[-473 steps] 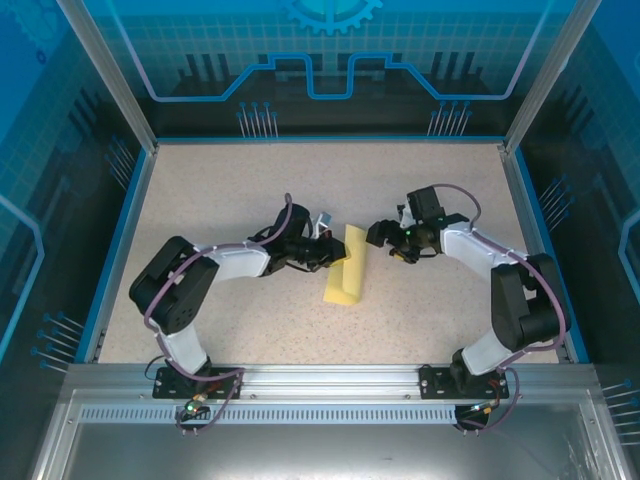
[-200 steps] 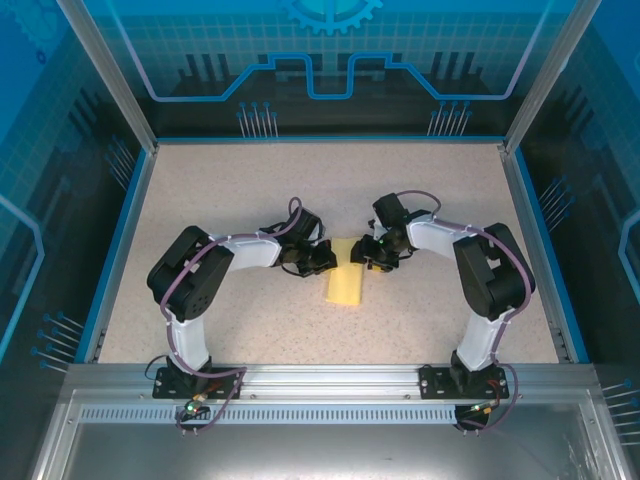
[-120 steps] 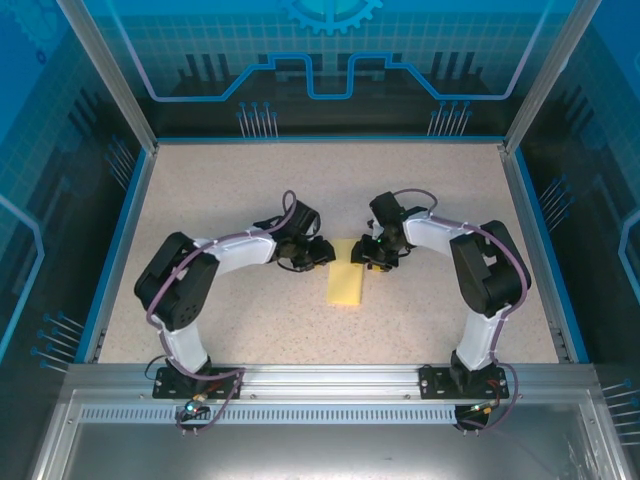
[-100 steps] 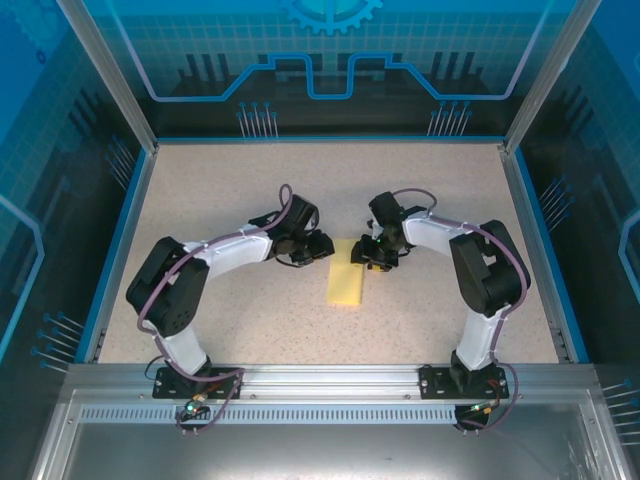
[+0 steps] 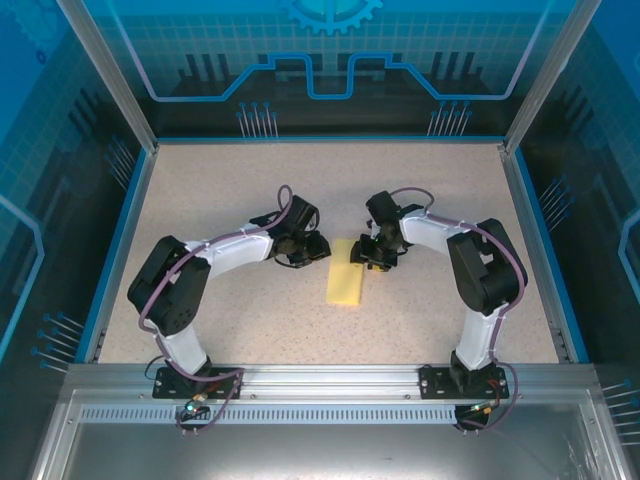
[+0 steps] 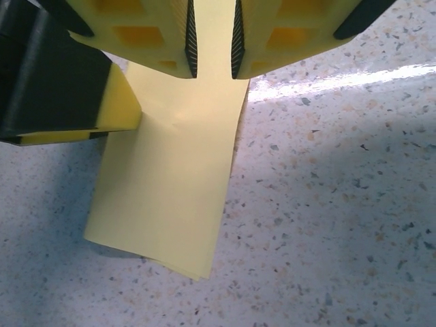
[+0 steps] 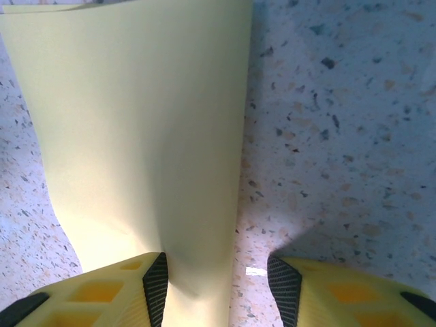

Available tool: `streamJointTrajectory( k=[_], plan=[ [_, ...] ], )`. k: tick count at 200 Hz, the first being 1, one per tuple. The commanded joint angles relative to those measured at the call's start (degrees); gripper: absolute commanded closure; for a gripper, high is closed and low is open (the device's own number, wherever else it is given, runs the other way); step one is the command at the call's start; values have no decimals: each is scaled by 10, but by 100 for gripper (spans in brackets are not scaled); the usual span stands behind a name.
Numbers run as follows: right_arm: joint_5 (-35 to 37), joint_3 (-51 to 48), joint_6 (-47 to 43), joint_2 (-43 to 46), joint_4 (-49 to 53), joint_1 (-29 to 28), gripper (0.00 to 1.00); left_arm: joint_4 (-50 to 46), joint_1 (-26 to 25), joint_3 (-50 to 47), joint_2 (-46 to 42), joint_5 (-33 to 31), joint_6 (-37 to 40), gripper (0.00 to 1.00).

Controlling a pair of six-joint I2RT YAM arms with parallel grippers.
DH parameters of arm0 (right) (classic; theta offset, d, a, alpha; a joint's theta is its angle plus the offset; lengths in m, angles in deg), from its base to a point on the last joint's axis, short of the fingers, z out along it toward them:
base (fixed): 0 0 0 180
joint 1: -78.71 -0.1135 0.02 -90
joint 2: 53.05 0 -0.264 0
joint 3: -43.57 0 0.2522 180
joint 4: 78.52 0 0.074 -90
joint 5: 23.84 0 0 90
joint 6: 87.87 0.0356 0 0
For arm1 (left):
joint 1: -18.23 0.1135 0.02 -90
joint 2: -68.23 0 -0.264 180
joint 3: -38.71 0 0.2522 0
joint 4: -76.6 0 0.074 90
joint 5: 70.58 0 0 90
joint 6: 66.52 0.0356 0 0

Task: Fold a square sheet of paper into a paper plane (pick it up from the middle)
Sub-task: First fold in half a square sheet of paper at the center of the table.

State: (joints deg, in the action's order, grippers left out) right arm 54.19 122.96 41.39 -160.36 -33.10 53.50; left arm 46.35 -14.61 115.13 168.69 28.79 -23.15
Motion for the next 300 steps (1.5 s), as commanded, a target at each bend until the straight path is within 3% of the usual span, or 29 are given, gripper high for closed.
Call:
streamJointTrajectory(
  k=[1,40,85,117,165,197,239,300],
  plan=[
    [68,-18,7,-47,28,-4,50,-29,2,17,5,-35,-18,77],
    [74,-31,4,-50,18,-4,53,-59,3,20,-3,-108,-23,77],
    [73,-36,-13,-54,13,-2,54,-47,7,13,-13,-105,-3,78],
    [75,-34,-20,-56,15,-2,55,-12,7,2,-16,-67,9,78],
    [86,-42,-11,-58,10,-1,57,98,6,-22,6,60,3,84],
    [85,-40,-8,-64,11,0,56,138,4,-27,20,104,-4,86],
    [95,-39,-4,-69,16,0,55,130,-12,10,65,136,7,88],
    [95,-48,0,-70,12,0,55,97,-21,36,114,114,7,93]
  ],
)
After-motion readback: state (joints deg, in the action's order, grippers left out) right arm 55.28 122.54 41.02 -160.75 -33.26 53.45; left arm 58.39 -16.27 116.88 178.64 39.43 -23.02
